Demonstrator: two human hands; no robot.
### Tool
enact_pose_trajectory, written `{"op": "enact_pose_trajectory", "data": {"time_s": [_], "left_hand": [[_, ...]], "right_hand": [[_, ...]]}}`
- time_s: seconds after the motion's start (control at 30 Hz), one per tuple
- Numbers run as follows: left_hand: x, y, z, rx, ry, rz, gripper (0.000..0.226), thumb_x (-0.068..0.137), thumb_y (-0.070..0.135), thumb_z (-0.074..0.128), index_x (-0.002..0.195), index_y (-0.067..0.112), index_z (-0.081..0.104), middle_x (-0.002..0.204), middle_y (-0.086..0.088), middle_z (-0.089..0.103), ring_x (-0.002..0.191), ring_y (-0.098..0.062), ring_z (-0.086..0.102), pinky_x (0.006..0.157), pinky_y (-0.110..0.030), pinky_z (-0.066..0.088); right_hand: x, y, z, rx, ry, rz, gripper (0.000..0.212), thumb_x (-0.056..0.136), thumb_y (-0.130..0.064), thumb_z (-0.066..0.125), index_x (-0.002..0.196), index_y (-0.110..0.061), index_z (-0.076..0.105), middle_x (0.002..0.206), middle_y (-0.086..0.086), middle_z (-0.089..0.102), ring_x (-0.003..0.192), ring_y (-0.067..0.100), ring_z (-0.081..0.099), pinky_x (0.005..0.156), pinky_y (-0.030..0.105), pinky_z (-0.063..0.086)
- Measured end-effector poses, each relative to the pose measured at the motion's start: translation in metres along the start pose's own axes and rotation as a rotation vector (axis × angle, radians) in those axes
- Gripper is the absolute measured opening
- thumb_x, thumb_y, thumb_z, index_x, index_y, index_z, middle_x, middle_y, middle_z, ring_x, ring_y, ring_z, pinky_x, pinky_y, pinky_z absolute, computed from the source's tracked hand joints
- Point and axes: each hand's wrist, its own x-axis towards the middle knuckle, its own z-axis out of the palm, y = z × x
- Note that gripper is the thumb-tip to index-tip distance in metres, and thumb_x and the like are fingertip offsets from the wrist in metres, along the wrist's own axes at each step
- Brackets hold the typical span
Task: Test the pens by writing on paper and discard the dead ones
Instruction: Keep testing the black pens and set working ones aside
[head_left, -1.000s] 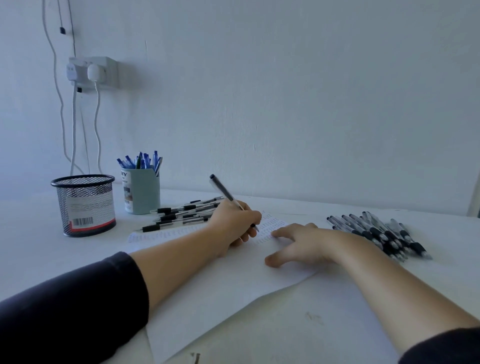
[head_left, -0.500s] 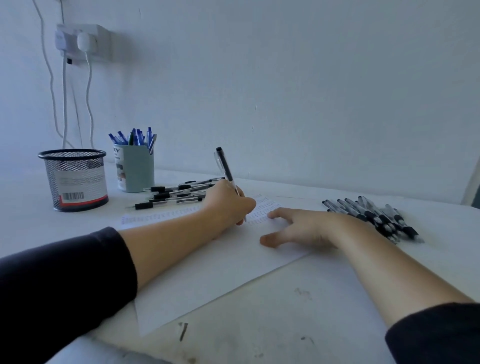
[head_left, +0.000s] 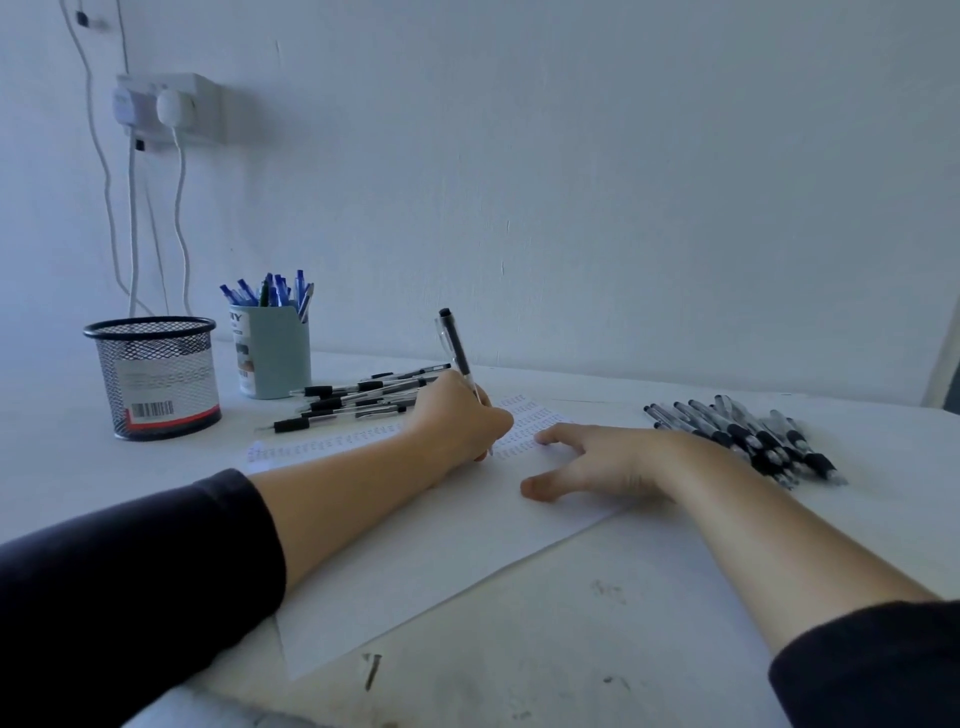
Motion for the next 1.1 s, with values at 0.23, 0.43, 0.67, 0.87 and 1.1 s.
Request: {"op": "enact_pose_trajectory", "data": {"time_s": [0.23, 0.43, 0.67, 0.87, 1.1], "left_hand": [[-0.0012, 0.0002, -0.0006, -0.039, 0.017, -0.002, 0.006, 0.072, 0.01, 0.057, 0.066, 0.009, 0.059, 0.045, -0.001, 0.057, 0.043, -0.012, 0.046, 0.047, -0.017, 0.036], [-0.0018, 0.0, -0.0004, -0.01, 0.013, 0.013, 0.009, 0.073, 0.01, 0.055, 0.065, 0.01, 0.058, 0.048, -0.001, 0.058, 0.044, -0.011, 0.046, 0.045, -0.016, 0.034], [-0.0021, -0.0001, -0.001, -0.027, 0.018, 0.006, 0.008, 0.072, 0.01, 0.056, 0.065, 0.01, 0.058, 0.046, -0.001, 0.057, 0.044, -0.011, 0.046, 0.045, -0.016, 0.034], [-0.0023, -0.0004, 0.0, 0.003, 0.008, 0.023, 0.009, 0.071, 0.01, 0.057, 0.063, 0.009, 0.059, 0.043, 0.0, 0.055, 0.044, -0.011, 0.045, 0.046, -0.017, 0.035], [-0.0007, -0.001, 0.0009, 0.011, 0.026, 0.013, 0.01, 0.07, 0.01, 0.055, 0.06, 0.01, 0.056, 0.039, 0.002, 0.053, 0.042, -0.012, 0.044, 0.048, -0.018, 0.035]], "right_hand": [[0.001, 0.0003, -0.0003, -0.015, -0.002, 0.001, 0.08, 0.077, -0.062, 0.062, 0.145, -0.043, 0.025, 0.155, -0.01, 0.024, 0.14, 0.016, 0.027, 0.111, 0.035, 0.024], [0.0004, 0.0001, -0.0001, -0.017, -0.001, 0.002, 0.079, 0.078, -0.062, 0.062, 0.145, -0.043, 0.025, 0.155, -0.009, 0.025, 0.14, 0.017, 0.028, 0.11, 0.035, 0.024], [0.0008, 0.0004, 0.0, -0.008, -0.003, 0.003, 0.08, 0.077, -0.061, 0.063, 0.145, -0.044, 0.025, 0.154, -0.01, 0.025, 0.14, 0.016, 0.028, 0.11, 0.035, 0.024], [0.0012, 0.0008, -0.0001, -0.005, -0.003, -0.003, 0.079, 0.078, -0.06, 0.063, 0.145, -0.043, 0.025, 0.155, -0.01, 0.025, 0.14, 0.016, 0.028, 0.109, 0.034, 0.023], [0.0006, 0.0005, 0.0, 0.007, -0.002, -0.003, 0.079, 0.078, -0.06, 0.063, 0.145, -0.042, 0.026, 0.154, -0.009, 0.026, 0.14, 0.016, 0.029, 0.108, 0.034, 0.024]]}}
